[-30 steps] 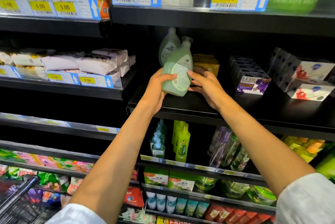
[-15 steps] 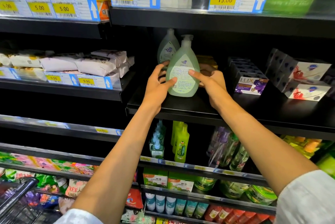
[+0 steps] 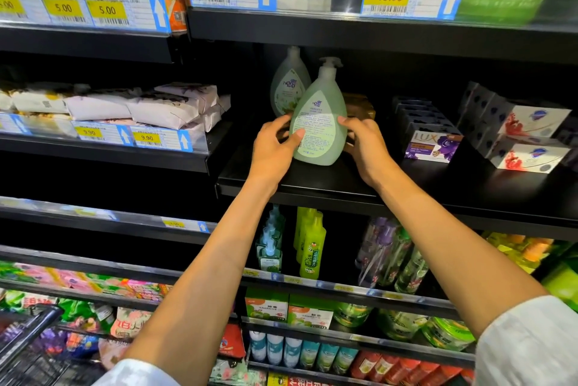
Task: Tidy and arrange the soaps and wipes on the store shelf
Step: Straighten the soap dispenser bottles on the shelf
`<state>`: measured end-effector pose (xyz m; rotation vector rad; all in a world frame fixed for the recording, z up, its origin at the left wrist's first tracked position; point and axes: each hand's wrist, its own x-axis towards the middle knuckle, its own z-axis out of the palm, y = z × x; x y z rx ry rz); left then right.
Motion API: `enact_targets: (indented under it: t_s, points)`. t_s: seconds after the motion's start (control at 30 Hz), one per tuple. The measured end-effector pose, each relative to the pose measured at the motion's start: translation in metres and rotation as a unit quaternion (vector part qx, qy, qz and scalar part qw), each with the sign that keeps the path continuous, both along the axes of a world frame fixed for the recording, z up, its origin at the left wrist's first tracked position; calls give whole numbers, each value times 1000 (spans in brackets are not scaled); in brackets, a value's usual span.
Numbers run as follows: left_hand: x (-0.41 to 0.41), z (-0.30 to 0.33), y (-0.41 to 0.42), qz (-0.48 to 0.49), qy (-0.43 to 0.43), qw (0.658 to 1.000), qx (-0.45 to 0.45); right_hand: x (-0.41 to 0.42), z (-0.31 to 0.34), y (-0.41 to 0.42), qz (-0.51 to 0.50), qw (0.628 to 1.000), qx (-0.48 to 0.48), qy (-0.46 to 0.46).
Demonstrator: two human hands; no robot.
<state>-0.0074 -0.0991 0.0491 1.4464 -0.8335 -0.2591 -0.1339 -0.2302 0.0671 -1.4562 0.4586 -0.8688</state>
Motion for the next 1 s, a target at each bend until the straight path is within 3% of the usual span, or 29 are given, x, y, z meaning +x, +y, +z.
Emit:
enact_targets:
  t_s: [0.23,0.47,0.6,0.73,0.87,1.0]
  points:
    - [-7,5,-4,-61,-83,989,102,-3,5,7,26,997,-76,4]
    - [-12,1,-9,7,-167,975,144,-3,5,6,60,997,-41,-9]
    - [-8,3,-9,25,-111,985,131,-1,4,5,65,997,-31,1]
    - [-3,4,-3,-14,-5,999,48,3,1,2,48,998,-34,27]
    - [-1,8,1,-42,123,991,-22,4,1,0,45,998,-25,31]
    - [0,9,3,-58,162,985,-33,6,0,2,51,998,-12,43]
